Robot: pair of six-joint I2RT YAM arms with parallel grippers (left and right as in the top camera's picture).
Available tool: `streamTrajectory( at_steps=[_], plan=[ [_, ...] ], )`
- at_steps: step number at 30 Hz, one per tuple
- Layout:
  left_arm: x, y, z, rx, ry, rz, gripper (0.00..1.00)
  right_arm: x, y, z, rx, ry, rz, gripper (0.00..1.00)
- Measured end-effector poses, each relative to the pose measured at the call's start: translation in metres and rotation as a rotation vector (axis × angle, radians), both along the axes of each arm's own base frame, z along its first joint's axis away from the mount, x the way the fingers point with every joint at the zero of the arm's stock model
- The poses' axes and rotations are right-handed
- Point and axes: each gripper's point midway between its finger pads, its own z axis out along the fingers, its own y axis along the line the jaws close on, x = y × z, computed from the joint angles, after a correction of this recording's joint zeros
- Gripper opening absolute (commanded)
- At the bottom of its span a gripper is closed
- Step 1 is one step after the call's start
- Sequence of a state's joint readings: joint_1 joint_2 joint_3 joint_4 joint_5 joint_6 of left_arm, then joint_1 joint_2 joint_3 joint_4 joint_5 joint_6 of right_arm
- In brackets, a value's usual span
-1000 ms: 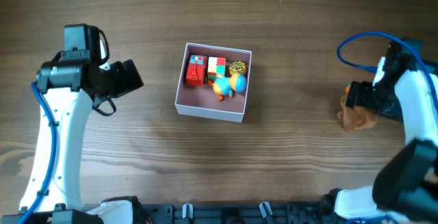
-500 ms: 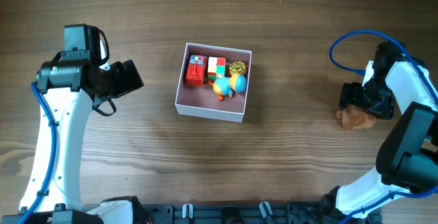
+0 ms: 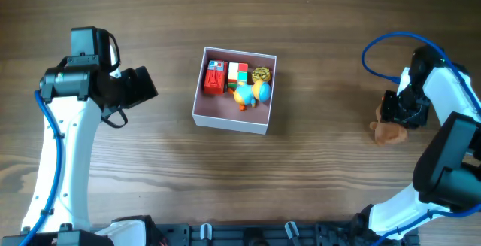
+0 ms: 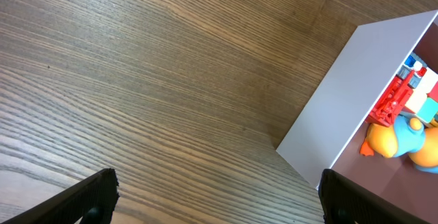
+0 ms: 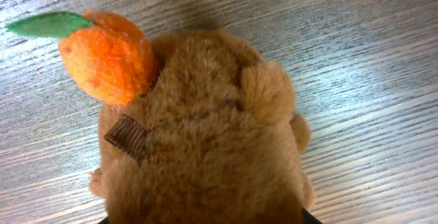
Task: Pack container
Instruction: 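Move the right gripper to the brown plush bear and grasp it, then lower the plush bear into the box front with the right gripper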
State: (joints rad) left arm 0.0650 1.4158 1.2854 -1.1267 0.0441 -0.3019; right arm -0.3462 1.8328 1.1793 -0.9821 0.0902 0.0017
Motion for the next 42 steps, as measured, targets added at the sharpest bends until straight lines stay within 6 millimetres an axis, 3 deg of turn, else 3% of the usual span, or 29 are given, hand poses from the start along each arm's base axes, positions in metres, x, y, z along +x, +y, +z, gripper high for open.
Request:
streamTrajectory(
  at_steps=[5,8,9,11,14,17,22,24,26,29,37,42],
  plan=[
    [0.000,0.000,0.000,0.000,0.000,0.000,0.95,-0.001,0.019,0.008,0.069,-0.001,0.011,0.27],
    [0.000,0.000,0.000,0.000,-0.001,0.000,0.95,0.018,0.045,0.034,0.104,-0.074,0.081,0.26],
    [0.000,0.000,0.000,0.000,-0.001,0.000,0.95,0.028,0.061,0.052,0.110,-0.117,0.132,0.26],
    [0.000,0.000,0.000,0.001,-0.001,0.000,0.95,0.050,0.101,0.092,0.113,-0.237,0.261,0.26],
    [0.000,0.000,0.000,0.000,-0.001,0.000,0.95,0.066,0.166,0.136,0.130,-0.370,0.455,0.22],
    [0.000,0.000,0.000,0.000,-0.001,0.000,0.95,0.072,0.258,0.174,0.185,-0.510,0.697,0.19],
    [0.000,0.000,0.000,0.000,-0.001,0.000,0.95,0.061,0.377,0.210,0.263,-0.751,1.006,0.17],
    [0.000,0.000,0.000,0.000,-0.001,0.000,0.95,0.052,0.408,0.217,0.277,-0.811,1.125,0.17],
    [0.000,0.000,0.000,0.000,0.000,0.000,0.95,0.046,0.427,0.214,0.275,-0.828,1.213,0.17],
    [0.000,0.000,0.000,0.000,0.000,0.000,0.95,0.045,0.440,0.185,0.262,-0.763,1.287,0.17],
    [-0.001,0.000,0.000,0.000,0.004,0.000,0.95,0.044,0.434,0.094,0.208,-0.491,1.321,0.22],
    [-0.002,0.000,-0.001,0.000,0.008,0.000,0.95,0.039,0.417,0.069,0.143,-0.378,1.326,0.25]
  ],
)
